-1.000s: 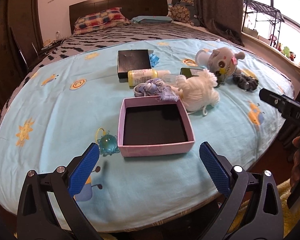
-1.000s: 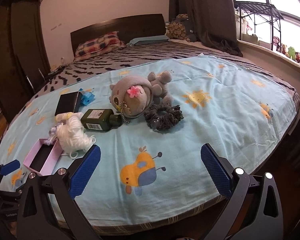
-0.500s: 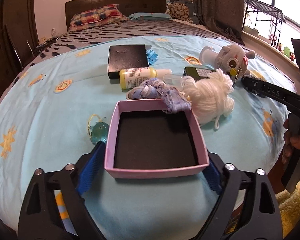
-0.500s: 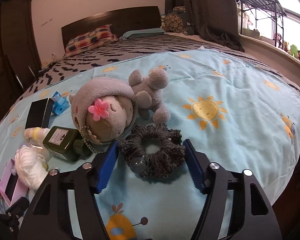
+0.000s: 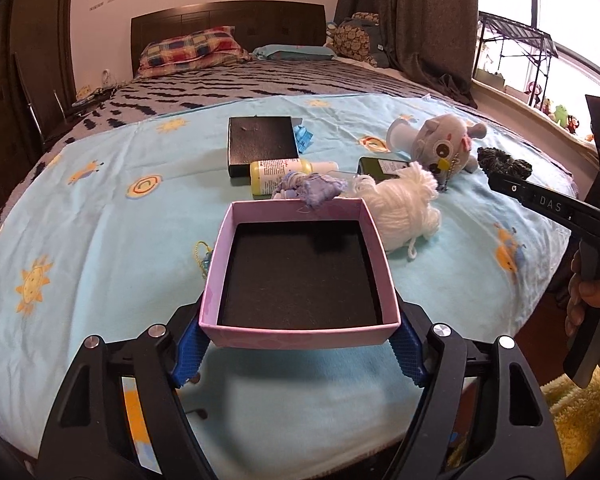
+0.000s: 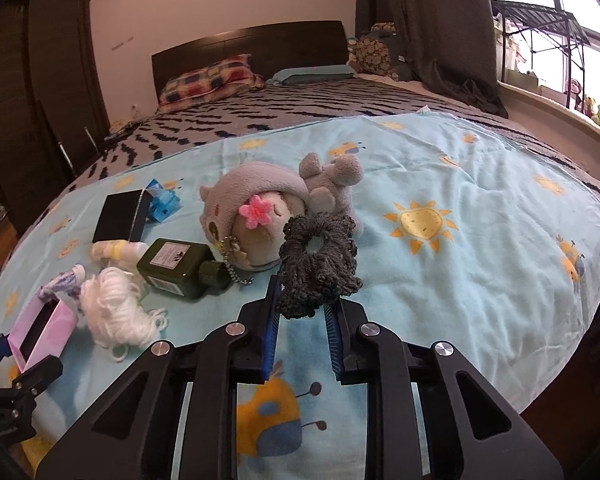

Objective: Collect trash
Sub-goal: 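Carry the pink box and scrunchie down below the bed edge to the black bin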

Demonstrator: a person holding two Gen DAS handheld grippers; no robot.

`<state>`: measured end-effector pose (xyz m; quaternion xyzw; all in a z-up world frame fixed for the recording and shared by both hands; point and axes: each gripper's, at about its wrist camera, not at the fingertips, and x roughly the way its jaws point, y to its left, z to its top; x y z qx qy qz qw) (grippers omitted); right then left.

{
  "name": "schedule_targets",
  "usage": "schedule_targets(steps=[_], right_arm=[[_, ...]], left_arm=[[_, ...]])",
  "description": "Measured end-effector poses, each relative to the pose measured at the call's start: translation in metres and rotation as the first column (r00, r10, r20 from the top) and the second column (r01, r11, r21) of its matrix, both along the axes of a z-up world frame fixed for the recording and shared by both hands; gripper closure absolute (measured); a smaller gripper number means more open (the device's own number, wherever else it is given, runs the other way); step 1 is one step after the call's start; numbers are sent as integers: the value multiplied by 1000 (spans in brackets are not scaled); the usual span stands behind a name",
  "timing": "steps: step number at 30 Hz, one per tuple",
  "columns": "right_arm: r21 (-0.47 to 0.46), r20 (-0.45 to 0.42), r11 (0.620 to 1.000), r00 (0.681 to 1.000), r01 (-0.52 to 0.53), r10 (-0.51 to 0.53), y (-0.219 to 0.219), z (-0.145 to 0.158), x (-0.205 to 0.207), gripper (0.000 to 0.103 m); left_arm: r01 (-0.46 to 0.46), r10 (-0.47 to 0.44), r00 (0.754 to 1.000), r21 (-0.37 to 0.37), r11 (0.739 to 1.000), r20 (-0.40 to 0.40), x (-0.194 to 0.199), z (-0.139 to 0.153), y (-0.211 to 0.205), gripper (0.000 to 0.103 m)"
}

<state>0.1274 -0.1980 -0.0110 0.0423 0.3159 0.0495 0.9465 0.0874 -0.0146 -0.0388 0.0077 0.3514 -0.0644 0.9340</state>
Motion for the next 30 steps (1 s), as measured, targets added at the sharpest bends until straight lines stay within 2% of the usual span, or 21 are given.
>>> schedule_targets(steps=[10, 16, 20, 23, 30], right_arm=[[12, 82, 998, 994, -68, 67, 9, 32, -43, 82], [45, 106, 993, 989, -106, 101, 10, 43, -74, 82], [39, 112, 991, 986, -130, 125, 16, 41, -97, 82], [19, 89, 989, 986, -144, 142, 22, 28, -120, 82], [46, -2, 988, 989, -148, 148, 26, -11, -156, 81]], left_arm=[[14, -14, 992, 1, 1000, 126, -39, 39, -2, 30], [33, -34, 985, 7, 999, 169, -58, 50, -7, 30], [42, -42, 986, 1, 999, 164, -72, 46, -5, 30], [44, -42, 989, -14, 999, 143, -85, 35, 0, 30], [93, -91, 995, -53, 994, 40, -117, 0, -6, 30]])
